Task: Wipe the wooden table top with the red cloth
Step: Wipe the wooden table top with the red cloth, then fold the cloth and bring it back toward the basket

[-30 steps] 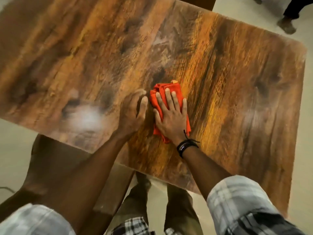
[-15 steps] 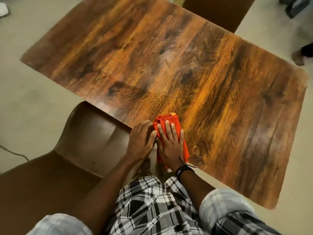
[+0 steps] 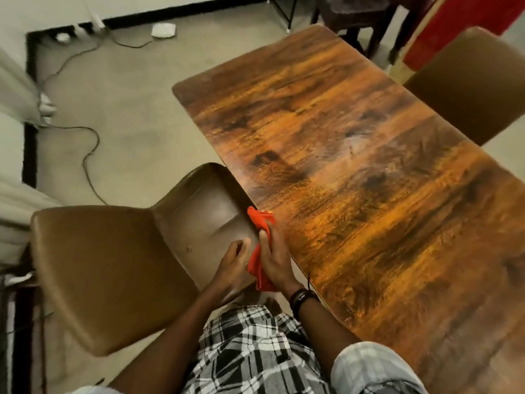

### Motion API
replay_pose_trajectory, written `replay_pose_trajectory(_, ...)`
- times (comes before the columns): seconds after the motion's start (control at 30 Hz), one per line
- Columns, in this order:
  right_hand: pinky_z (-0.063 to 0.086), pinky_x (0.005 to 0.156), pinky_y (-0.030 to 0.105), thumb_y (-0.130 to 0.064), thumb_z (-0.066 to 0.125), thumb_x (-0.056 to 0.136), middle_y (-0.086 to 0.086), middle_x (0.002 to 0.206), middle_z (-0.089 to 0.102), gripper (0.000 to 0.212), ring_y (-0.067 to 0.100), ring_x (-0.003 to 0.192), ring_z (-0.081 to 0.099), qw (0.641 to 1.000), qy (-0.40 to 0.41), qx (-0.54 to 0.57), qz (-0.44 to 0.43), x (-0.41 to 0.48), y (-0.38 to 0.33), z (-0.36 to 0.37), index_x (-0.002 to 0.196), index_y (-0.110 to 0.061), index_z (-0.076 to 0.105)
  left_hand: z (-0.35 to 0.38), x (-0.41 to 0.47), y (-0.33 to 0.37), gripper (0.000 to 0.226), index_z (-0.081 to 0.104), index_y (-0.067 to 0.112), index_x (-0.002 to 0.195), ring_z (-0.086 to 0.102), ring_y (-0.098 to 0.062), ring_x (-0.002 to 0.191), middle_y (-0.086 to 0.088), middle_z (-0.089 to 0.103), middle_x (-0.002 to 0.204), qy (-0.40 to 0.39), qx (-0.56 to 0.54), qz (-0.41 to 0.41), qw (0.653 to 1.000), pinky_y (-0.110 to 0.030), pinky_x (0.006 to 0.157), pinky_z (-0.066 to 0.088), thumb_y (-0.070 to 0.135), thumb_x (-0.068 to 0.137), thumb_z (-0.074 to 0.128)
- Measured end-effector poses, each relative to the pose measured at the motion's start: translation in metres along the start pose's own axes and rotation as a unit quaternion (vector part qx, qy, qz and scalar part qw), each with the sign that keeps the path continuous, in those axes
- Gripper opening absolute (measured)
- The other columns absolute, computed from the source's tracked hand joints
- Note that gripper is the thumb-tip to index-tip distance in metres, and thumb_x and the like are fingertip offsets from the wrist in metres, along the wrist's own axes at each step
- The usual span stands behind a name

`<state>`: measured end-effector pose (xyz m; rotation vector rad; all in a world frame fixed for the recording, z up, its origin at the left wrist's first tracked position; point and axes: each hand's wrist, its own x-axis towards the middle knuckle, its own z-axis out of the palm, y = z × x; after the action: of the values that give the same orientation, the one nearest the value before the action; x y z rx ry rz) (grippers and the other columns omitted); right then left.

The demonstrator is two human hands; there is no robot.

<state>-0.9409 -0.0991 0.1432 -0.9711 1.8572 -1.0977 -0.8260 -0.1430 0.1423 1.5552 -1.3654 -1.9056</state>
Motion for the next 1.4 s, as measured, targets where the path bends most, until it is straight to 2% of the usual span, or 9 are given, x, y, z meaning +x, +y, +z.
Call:
replay_pose_trajectory(0.23, 0.048, 0.104, 0.048, -0.061, 0.036, 0.1, 0.003, 0.143, 0.053, 0.052, 0.023, 0.122, 0.058, 0.985, -0.065, 0.143, 0.071, 0.012, -0.064, 0.017, 0.148, -0.04, 0.037, -0.024, -0.033, 0.02, 0.021, 0.063, 0.026, 0.094, 0.063, -0.016, 0.084, 0.001, 0.066, 0.089, 0.095, -0.001, 0.054, 0.994, -0.044, 0.08, 0.05, 0.02, 0.104, 0.045)
replay_pose_trajectory(0.37, 0.05, 0.087, 0.026, -0.042, 0.037, 0.106, 0.005, 0.135, 0.057, 0.044, 0.008, 0.105, 0.061, 0.963, -0.074, 0.239, 0.102, 0.018, -0.085, 0.027, 0.148, -0.028, 0.04, -0.032, -0.061, 0.029, 0.016, 0.064, 0.034, 0.099, 0.062, 0.004, 0.083, 0.008, 0.066, 0.095, 0.15, -0.006, 0.129, 0.98, -0.02, 0.074, 0.048, 0.026, 0.101, 0.049)
replay_pose_trajectory(0.6, 0.056, 0.094, 0.045, -0.046, 0.036, 0.105, 0.012, 0.129, 0.058, 0.047, 0.028, 0.114, 0.062, 0.914, -0.161, 0.33, 0.171, 0.004, -0.114, 0.048, 0.149, -0.029, 0.036, -0.05, -0.092, 0.057, 0.038, 0.07, 0.02, 0.103, 0.067, -0.012, 0.091, 0.004, 0.067, 0.1, 0.189, 0.032, 0.223, 0.956, -0.023, 0.075, 0.057, 0.053, 0.088, 0.06)
replay_pose_trajectory(0.73, 0.061, 0.068, 0.034, -0.051, 0.043, 0.101, 0.02, 0.125, 0.061, 0.057, 0.025, 0.096, 0.072, 0.901, -0.192, 0.346, 0.179, -0.004, -0.133, 0.059, 0.147, -0.018, 0.04, -0.068, -0.095, 0.072, 0.025, 0.073, 0.007, 0.106, 0.066, -0.013, 0.084, -0.003, 0.07, 0.095, 0.245, 0.08, 0.235, 0.937, -0.013, 0.071, 0.051, 0.027, 0.097, 0.062)
replay_pose_trajectory(0.87, 0.042, 0.108, 0.05, -0.045, 0.052, 0.099, 0.006, 0.157, 0.037, 0.071, 0.025, 0.139, 0.044, 0.923, -0.205, 0.299, 0.13, -0.005, -0.143, 0.069, 0.157, -0.036, 0.013, -0.11, -0.106, 0.081, 0.02, 0.072, 0.012, 0.096, 0.061, -0.004, 0.074, 0.0, 0.067, 0.081, 0.286, 0.054, 0.259, 0.921, -0.019, 0.067, 0.049, 0.026, 0.099, 0.058)
replay_pose_trajectory(0.97, 0.043, 0.097, 0.044, -0.046, 0.054, 0.098, 0.004, 0.157, 0.037, 0.073, 0.023, 0.135, 0.047, 0.936, -0.187, 0.278, 0.11, -0.004, -0.155, 0.073, 0.157, -0.036, 0.013, -0.148, -0.12, 0.094, 0.023, 0.069, 0.013, 0.082, 0.056, -0.001, 0.068, 0.002, 0.064, 0.071, 0.309, 0.04, 0.301, 0.901, -0.023, 0.063, 0.045, 0.025, 0.097, 0.058)
replay_pose_trajectory(1.13, 0.056, 0.089, 0.043, -0.071, 0.053, 0.085, 0.004, 0.147, 0.046, 0.076, 0.019, 0.121, 0.057, 0.957, -0.201, 0.2, 0.055, -0.024, -0.195, 0.099, 0.149, -0.036, 0.033, -0.208, -0.164, 0.12, 0.016, 0.075, 0.009, 0.097, 0.057, 0.015, 0.084, 0.011, 0.066, 0.085, 0.315, 0.206, 0.387, 0.842, -0.003, 0.071, 0.04, 0.016, 0.098, 0.06)
replay_pose_trajectory(1.3, 0.044, 0.108, 0.046, -0.059, 0.057, 0.091, 0.002, 0.151, 0.041, 0.071, 0.019, 0.134, 0.047, 0.979, -0.172, 0.107, -0.031, -0.054, -0.238, 0.152, 0.153, -0.033, 0.031, -0.276, -0.185, 0.123, 0.026, 0.073, 0.02, 0.104, 0.06, 0.001, 0.074, 0.02, 0.061, 0.082, 0.33, 0.243, 0.373, 0.832, -0.022, 0.071, 0.05, 0.036, 0.101, 0.052)
replay_pose_trajectory(1.4, 0.043, 0.103, 0.037, -0.045, 0.057, 0.097, 0.008, 0.154, 0.039, 0.065, 0.022, 0.138, 0.043, 0.983, -0.112, 0.117, -0.081, -0.055, -0.266, 0.175, 0.154, -0.027, 0.031, -0.314, -0.202, 0.125, 0.031, 0.071, 0.019, 0.112, 0.066, -0.011, 0.087, 0.008, 0.071, 0.095, 0.307, 0.255, 0.356, 0.845, -0.035, 0.079, 0.058, 0.04, 0.1, 0.051)
